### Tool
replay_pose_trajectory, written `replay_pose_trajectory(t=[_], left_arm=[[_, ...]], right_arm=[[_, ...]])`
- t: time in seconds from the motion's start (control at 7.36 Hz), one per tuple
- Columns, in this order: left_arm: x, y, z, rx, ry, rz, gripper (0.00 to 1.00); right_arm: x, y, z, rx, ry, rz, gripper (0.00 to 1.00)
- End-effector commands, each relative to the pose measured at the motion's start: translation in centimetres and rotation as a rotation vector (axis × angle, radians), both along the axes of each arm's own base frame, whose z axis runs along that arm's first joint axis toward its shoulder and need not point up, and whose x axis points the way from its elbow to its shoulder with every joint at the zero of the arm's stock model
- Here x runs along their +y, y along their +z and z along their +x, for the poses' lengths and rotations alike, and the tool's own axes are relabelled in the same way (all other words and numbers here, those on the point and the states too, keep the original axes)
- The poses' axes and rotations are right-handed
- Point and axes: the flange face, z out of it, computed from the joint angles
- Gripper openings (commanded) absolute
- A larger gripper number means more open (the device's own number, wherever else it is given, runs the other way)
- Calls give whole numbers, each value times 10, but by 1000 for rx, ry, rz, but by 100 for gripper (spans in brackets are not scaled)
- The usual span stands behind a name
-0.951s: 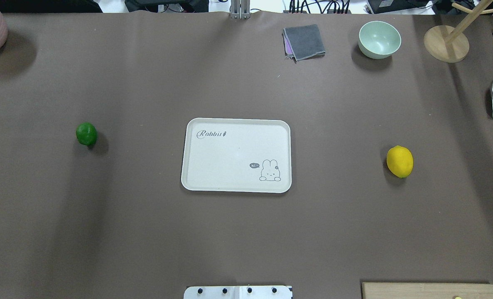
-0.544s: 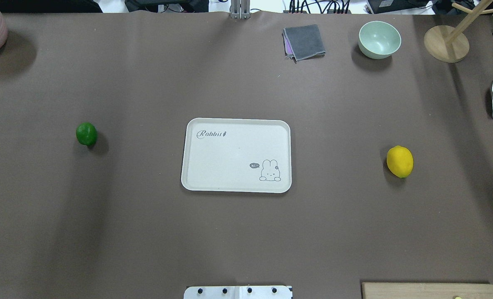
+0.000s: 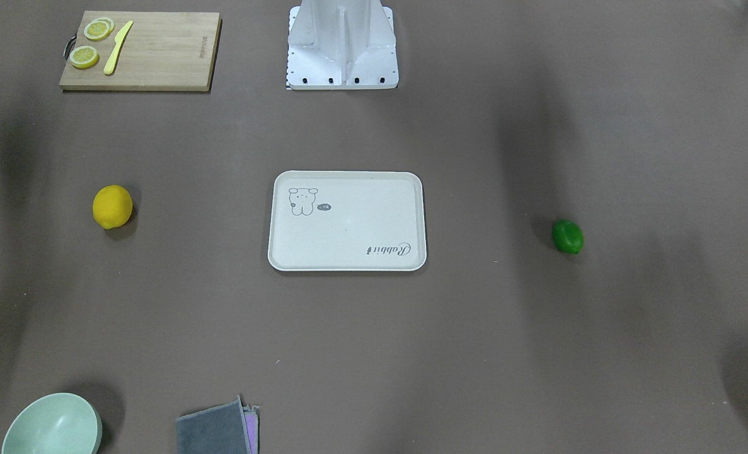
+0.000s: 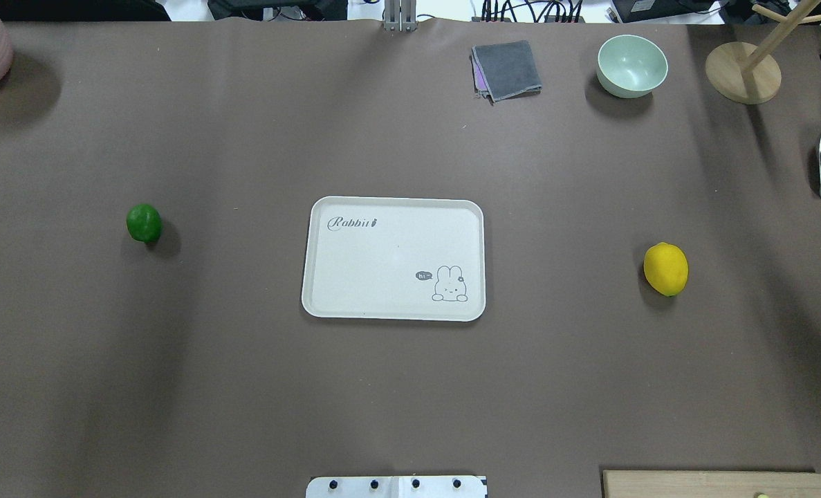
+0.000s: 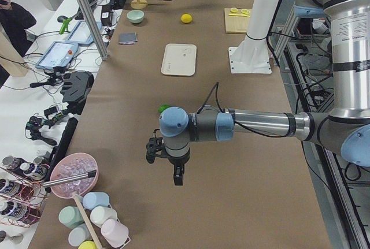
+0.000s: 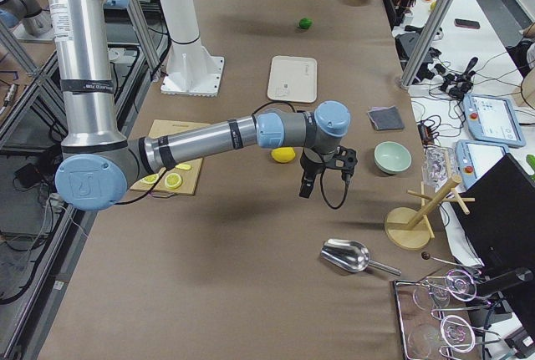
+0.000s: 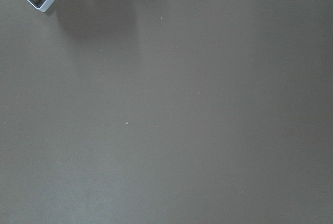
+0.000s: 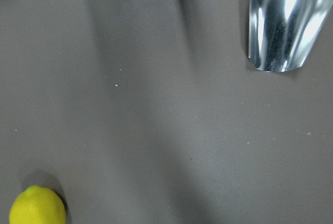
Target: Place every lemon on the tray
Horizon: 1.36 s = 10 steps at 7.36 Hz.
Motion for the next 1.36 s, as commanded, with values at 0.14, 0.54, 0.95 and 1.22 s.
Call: replay_pose_trajectory(t=[0.14, 0.54, 0.95, 1.22], left_arm=[[-85, -99, 105, 29, -104, -70, 97], [-96, -162, 207, 85, -125, -167, 97], [-89, -165, 298, 86, -85, -195, 97], [-124, -179, 359, 64, -107, -212, 97]], right_arm=[[-3, -42, -108, -53, -153, 44, 98], [14, -34, -181, -79, -286, 100, 96], [7, -23, -213, -73, -328, 67, 95], [8, -20, -231, -70, -354, 57, 95]])
